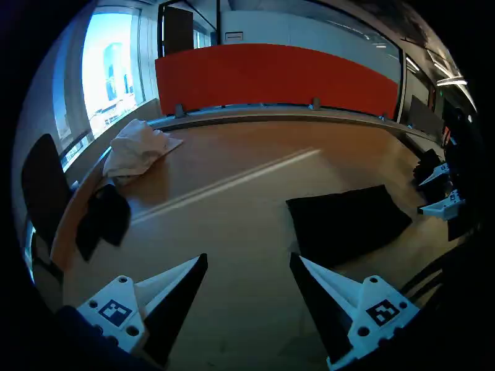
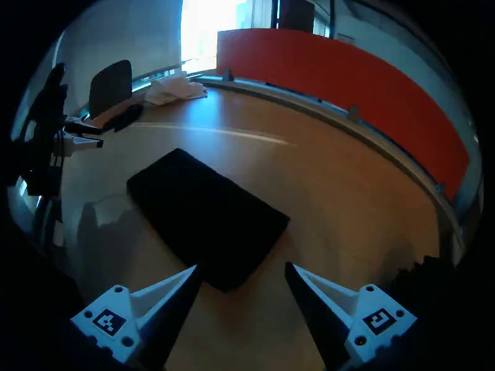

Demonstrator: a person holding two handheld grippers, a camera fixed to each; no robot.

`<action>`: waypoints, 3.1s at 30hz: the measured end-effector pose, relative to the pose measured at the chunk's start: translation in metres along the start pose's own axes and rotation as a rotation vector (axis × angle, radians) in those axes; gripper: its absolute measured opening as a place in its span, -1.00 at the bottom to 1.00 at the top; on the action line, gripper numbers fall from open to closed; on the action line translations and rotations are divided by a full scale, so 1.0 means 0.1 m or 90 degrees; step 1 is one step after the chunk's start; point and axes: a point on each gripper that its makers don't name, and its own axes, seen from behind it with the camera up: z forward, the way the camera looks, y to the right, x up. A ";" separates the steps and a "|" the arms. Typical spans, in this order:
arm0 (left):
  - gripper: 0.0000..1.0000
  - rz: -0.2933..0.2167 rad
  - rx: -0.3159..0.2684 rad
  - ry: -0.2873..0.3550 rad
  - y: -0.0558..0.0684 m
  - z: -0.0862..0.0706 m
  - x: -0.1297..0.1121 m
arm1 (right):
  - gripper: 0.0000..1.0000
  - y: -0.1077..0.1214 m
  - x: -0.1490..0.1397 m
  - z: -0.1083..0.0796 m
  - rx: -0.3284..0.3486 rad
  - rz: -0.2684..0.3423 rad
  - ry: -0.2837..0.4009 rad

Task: Fold towel

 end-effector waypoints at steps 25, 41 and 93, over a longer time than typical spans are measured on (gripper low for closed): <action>0.98 -0.011 0.033 -0.004 -0.31 -0.24 -0.24 | 0.24 -0.17 -0.38 0.23 0.083 -0.076 -0.098; 0.99 -0.006 0.032 -0.006 -0.31 -0.24 -0.24 | -0.83 -0.15 -0.40 0.26 0.091 -0.068 -0.105; 0.98 0.015 0.012 0.002 -0.19 -0.19 -0.14 | -0.89 0.22 0.60 -0.62 -0.004 -0.121 0.021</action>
